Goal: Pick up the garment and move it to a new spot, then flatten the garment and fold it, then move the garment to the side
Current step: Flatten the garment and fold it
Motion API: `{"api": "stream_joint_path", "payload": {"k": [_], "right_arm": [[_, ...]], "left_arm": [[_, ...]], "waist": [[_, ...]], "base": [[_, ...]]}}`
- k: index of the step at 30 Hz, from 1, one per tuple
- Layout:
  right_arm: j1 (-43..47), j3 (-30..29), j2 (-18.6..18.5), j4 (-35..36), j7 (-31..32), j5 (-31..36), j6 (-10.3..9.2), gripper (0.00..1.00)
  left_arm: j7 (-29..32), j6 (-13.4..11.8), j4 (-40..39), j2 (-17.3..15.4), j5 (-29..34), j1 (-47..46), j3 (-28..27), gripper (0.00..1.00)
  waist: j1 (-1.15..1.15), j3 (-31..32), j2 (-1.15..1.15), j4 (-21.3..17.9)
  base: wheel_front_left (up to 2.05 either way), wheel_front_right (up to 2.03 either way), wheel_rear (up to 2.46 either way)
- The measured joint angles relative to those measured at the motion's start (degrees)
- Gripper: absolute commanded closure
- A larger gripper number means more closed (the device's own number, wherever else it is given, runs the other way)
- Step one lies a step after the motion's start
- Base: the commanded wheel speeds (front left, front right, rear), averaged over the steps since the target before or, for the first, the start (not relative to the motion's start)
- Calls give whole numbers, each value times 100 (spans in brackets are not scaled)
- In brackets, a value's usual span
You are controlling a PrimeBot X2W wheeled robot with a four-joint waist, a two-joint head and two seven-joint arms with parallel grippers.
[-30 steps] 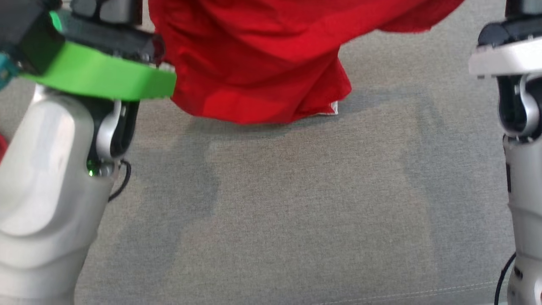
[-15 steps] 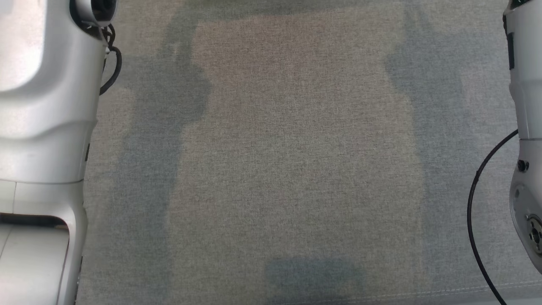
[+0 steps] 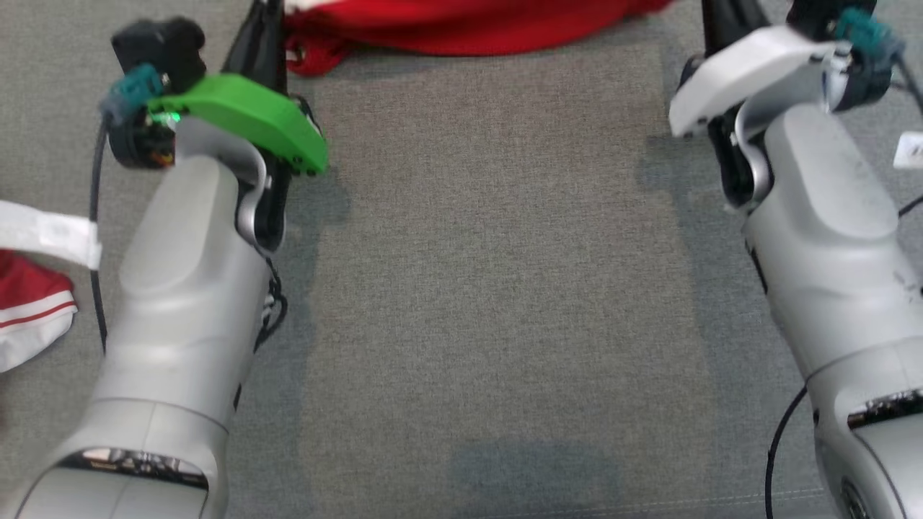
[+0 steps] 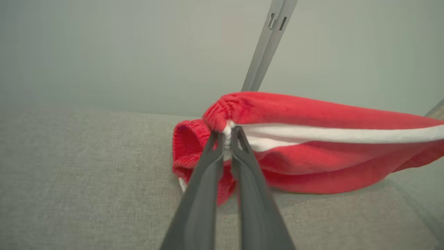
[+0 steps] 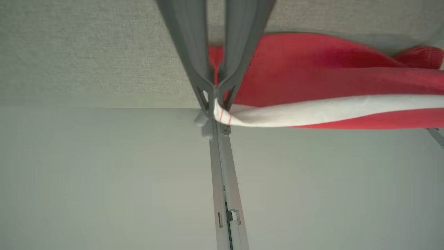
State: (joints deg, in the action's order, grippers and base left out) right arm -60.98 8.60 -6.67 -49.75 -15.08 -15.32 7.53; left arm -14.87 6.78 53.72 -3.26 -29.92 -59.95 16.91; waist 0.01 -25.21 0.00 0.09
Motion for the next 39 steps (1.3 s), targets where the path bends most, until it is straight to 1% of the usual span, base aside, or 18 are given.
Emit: {"api": "stream_joint_path", "payload": {"k": [4,9,13,14,15,17,19,22,26,32,35,39], "right_arm": [[850,10,-16,137,1,-264,1,100],[1989,19,-99,767,1,-531,1,100],[2981,23,-177,1472,1,-628,1,100],[3533,-7,-192,1876,1,-637,0,100],[3802,-47,-186,2085,1,-651,1,100],[4333,-148,-156,2491,1,-671,0,100],[4871,-248,-87,2853,0,-649,1,100],[5576,-455,30,3379,1,-500,2,100],[6408,-617,188,3943,24,-312,4,100],[7321,-832,315,4910,400,-88,4,100],[7543,-970,349,5282,588,-31,4,100],[7538,-1220,375,5511,726,51,9,100]], "left_arm": [[1,35,-40,42,-197,678,-5,100],[0,53,-565,52,-385,1655,169,100],[0,55,-1074,52,-349,2437,213,100],[1,54,-1327,52,-277,2842,233,100],[0,54,-1481,44,-214,3009,242,100],[0,51,-1774,-21,-134,3315,308,100],[18,8,-2095,-156,-69,3692,372,100],[175,-209,-2717,-366,11,4316,403,100],[597,-598,-3762,-589,22,5236,434,100],[1267,-1204,-5411,-846,18,6408,470,100],[1494,-1388,-5995,-916,18,6715,505,100],[1740,-1496,-6405,-938,-15,6826,533,100]], "waist": [[0,92,0,14],[-1,269,0,24],[-1,450,0,23],[-1,555,0,25],[-1,610,0,27],[-1,718,0,28],[-1,834,0,25],[-1,1012,0,6],[-1,1261,0,-32],[-1,1578,0,-61],[-1,1658,0,-59],[-1,1670,0,-13]], "base": [[0,0,0],[0,0,0],[0,0,0],[0,0,0],[0,0,0],[0,0,0],[0,0,0],[0,0,0],[0,0,0],[0,0,0],[0,0,0],[0,0,0]]}}
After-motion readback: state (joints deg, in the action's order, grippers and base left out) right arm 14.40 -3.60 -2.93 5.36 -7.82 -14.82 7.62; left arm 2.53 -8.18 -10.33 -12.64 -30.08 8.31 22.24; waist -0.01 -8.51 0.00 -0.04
